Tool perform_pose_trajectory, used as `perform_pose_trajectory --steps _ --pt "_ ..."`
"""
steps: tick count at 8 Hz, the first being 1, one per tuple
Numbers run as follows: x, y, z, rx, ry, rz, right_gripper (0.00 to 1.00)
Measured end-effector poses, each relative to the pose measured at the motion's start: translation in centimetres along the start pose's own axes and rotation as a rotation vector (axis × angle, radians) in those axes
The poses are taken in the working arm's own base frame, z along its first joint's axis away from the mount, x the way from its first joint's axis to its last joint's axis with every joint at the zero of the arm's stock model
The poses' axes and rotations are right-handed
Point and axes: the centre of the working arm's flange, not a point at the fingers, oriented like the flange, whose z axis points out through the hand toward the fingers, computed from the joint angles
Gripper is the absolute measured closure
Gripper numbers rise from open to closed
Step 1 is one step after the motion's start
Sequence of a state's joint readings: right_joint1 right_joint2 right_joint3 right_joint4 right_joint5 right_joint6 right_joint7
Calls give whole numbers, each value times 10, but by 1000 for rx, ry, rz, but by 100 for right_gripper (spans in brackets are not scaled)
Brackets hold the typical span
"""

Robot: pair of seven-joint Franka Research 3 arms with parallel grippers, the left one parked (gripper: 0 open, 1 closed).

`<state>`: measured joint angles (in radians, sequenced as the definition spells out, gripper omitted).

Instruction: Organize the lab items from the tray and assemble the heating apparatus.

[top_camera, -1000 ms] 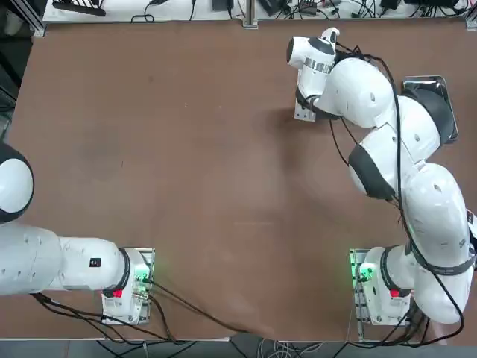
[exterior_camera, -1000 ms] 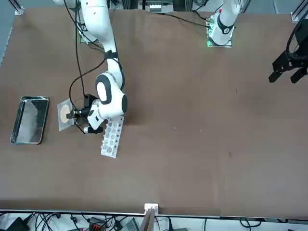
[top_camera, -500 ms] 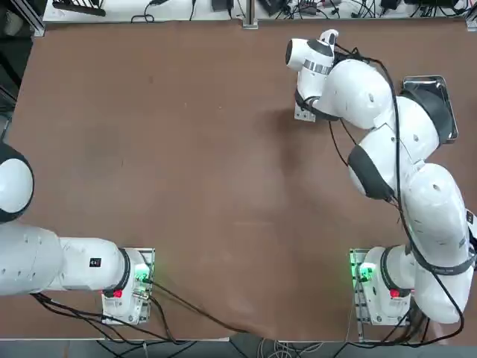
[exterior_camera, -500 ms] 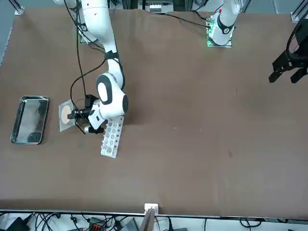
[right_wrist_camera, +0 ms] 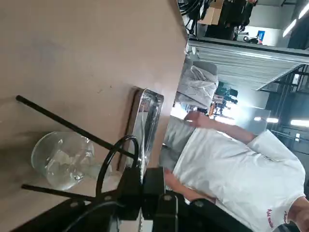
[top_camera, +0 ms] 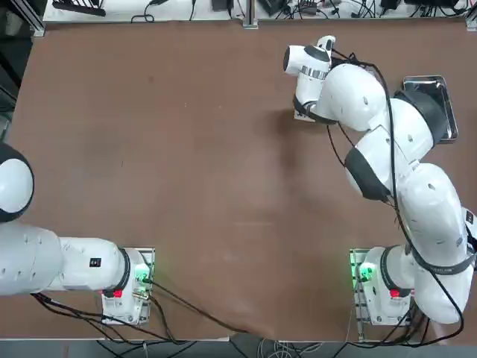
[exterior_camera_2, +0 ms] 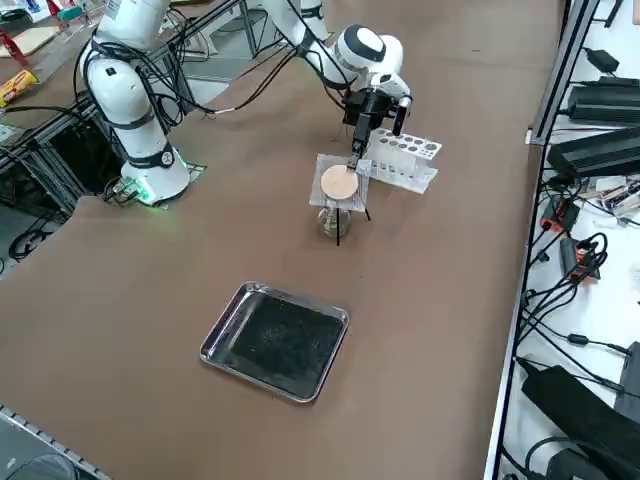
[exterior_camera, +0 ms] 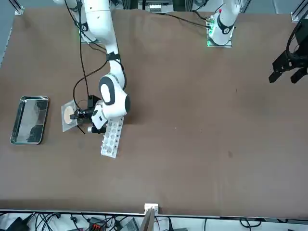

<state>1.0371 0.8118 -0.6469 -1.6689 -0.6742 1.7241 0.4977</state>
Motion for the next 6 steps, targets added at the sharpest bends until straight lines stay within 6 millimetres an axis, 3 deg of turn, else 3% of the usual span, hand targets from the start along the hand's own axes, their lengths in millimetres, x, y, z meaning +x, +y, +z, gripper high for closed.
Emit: perform_pose_trajectory --steps 5,6 --pt "-2 -10 -5 1 8 -3 89" --pt "-2 -10 -5 1 9 -3 84"
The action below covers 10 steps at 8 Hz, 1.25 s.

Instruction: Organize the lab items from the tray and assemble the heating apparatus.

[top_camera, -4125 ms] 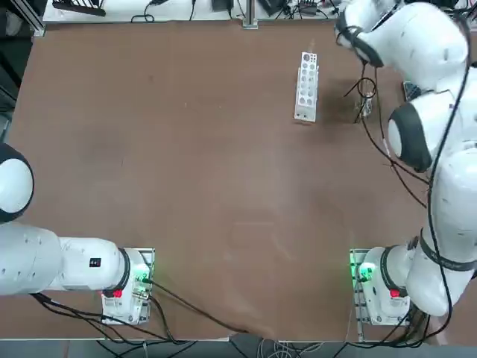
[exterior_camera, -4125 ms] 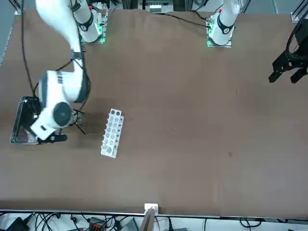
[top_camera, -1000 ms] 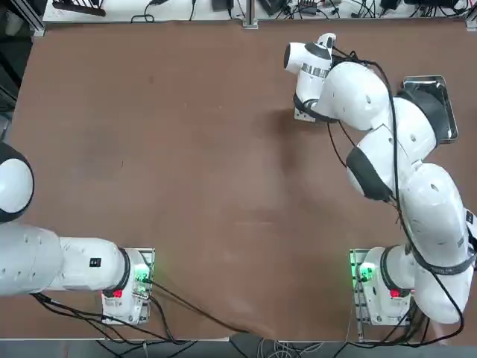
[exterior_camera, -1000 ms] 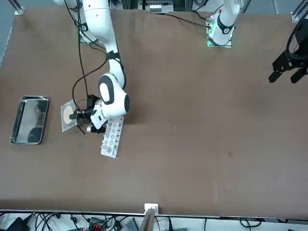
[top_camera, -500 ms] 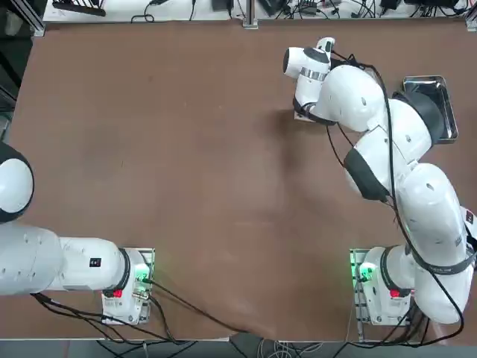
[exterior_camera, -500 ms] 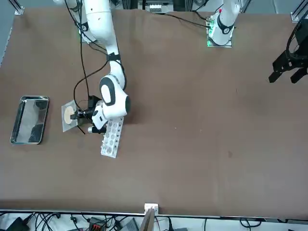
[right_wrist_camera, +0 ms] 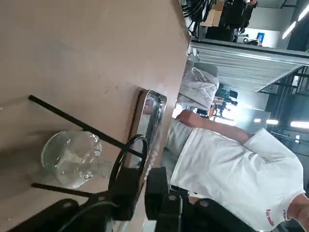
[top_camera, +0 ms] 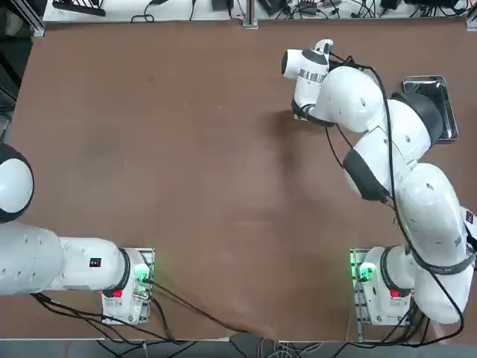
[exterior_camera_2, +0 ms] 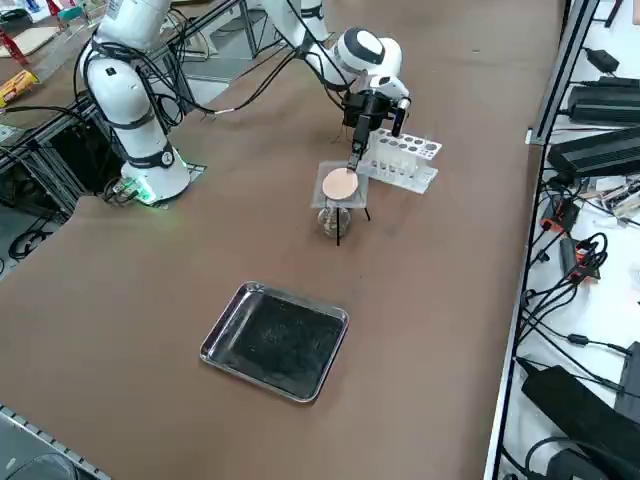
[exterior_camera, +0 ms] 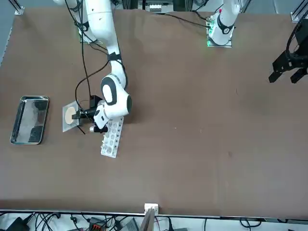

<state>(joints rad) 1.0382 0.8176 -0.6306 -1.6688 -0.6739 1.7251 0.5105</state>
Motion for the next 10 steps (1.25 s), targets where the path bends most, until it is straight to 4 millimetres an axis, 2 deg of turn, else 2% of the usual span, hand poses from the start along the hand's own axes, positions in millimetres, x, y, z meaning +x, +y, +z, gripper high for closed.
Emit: perform_pose_trajectory --steps 1,2,3,4,5,6,7,8,10 --pt "0 0 0 0 0 0 78" --pt "0 0 0 -1 0 0 65" --pt "0 -1 0 -2 -1 -1 63" --pt "0 -1 1 -2 -2 -2 46" --pt "0 -2 1 -3 -2 -2 36" --pt "0 -2 1 -3 -2 -3 32" --pt "0 -2 2 -1 -4 -2 13" --pt "0 -2 2 0 -5 -2 2" --pt "0 -2 4 0 -9 -3 1"
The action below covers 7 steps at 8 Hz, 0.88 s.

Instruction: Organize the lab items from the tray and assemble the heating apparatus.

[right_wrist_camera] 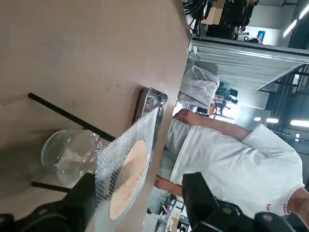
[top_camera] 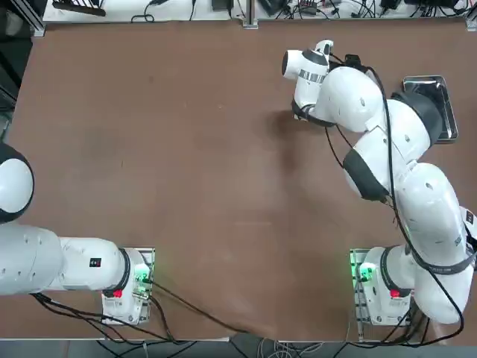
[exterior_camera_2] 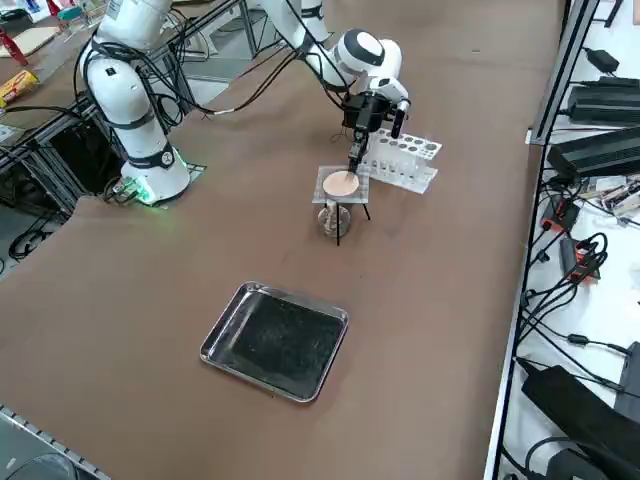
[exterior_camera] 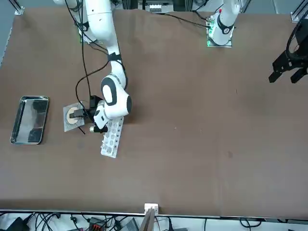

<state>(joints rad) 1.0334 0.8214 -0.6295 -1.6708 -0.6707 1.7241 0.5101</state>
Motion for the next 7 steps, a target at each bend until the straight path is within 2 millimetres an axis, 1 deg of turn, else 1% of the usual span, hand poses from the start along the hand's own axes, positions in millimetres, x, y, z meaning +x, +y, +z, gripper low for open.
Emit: perform_pose_trajectory --steps 4,7 --pt "2 4 11 3 -18 -7 1" --pt "3 4 14 9 -23 -5 1"
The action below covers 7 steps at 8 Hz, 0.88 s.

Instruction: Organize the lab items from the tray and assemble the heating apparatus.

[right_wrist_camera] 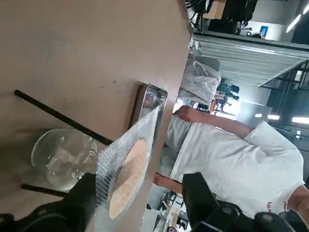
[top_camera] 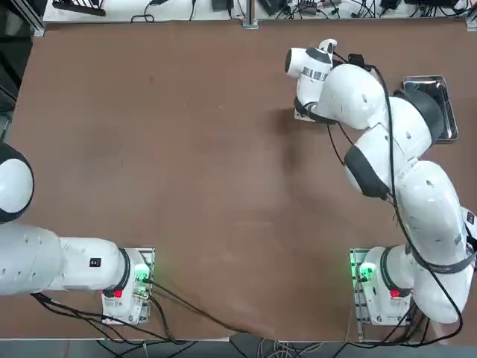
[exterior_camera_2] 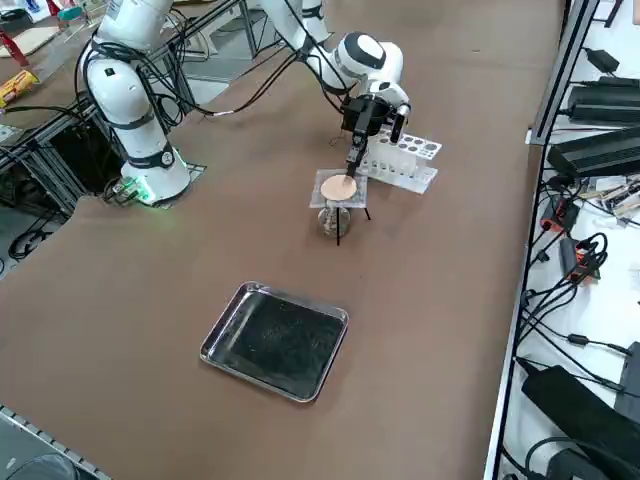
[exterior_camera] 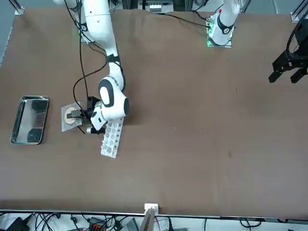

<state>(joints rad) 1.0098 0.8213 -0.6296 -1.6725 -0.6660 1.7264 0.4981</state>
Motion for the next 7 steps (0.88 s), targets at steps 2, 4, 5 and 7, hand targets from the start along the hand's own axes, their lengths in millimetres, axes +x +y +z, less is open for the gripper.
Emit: perform_pose_trajectory --steps 2,4,5,7 --pt "0 -6 -3 71 -2 11 1" --pt "0 -10 -5 111 -10 19 1" --pt "0 -11 -7 133 -15 24 1" --pt "2 -6 -16 179 -14 1 1"
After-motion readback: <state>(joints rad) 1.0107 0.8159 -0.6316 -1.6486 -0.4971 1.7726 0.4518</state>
